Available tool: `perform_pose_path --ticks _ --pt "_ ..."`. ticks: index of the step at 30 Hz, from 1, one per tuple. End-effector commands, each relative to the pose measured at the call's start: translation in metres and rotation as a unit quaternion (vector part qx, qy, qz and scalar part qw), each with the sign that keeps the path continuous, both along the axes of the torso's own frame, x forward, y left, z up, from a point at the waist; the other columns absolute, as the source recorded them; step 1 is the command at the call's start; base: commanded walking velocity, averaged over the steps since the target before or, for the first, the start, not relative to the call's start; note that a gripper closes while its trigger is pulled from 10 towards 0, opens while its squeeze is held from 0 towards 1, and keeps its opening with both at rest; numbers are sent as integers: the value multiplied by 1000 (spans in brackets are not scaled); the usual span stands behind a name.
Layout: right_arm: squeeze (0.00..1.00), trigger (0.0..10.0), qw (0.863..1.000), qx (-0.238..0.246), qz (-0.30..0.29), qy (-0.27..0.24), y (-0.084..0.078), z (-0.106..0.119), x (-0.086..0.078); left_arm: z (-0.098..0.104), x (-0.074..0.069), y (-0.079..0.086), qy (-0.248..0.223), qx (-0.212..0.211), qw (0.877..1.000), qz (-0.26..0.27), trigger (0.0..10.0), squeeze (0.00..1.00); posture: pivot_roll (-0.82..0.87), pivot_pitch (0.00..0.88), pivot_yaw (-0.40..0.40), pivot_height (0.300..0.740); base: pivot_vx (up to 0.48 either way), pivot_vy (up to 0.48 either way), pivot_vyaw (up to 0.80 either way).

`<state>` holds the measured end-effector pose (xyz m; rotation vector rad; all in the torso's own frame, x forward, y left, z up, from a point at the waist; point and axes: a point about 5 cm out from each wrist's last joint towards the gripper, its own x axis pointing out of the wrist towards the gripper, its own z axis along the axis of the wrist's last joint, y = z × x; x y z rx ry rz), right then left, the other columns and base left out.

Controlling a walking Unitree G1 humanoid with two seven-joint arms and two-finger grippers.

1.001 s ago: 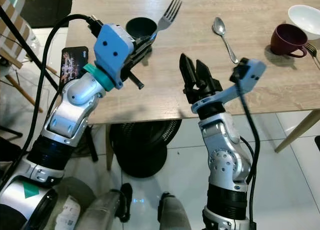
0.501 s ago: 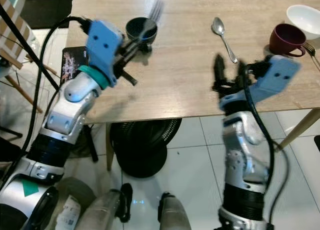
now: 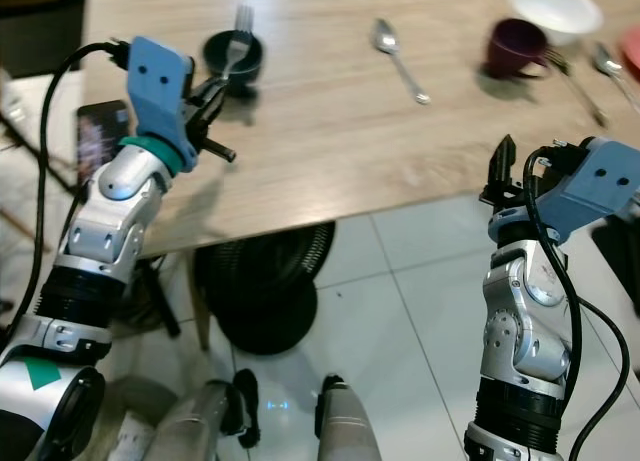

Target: Setting the table

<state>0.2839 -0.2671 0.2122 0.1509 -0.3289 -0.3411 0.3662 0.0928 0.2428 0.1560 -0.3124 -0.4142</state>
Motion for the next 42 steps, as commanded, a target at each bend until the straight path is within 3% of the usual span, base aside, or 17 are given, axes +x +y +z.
perform_pose_path --ticks 1,6,15,42 --pt "0 10000 1000 -2 -22 9 -6 -6 -2 -2 0 -4 3 12 1000 -6 10000 0 -54 121 68 740 0 0 -800" --pt "0 10000 1000 -4 -27 12 -5 -8 -2 -1 0 -5 4 13 1000 -10 10000 0 -54 124 71 740 0 0 -800" --pt "0 10000 1000 -7 -17 15 -1 -10 0 0 1 -7 4 14 1000 -13 10000 0 -52 124 70 740 0 0 0" --pt "0 10000 1000 -14 -7 17 4 -13 3 -4 -1 -5 8 20 1000 -23 10000 0 -57 114 65 740 0 0 -800"
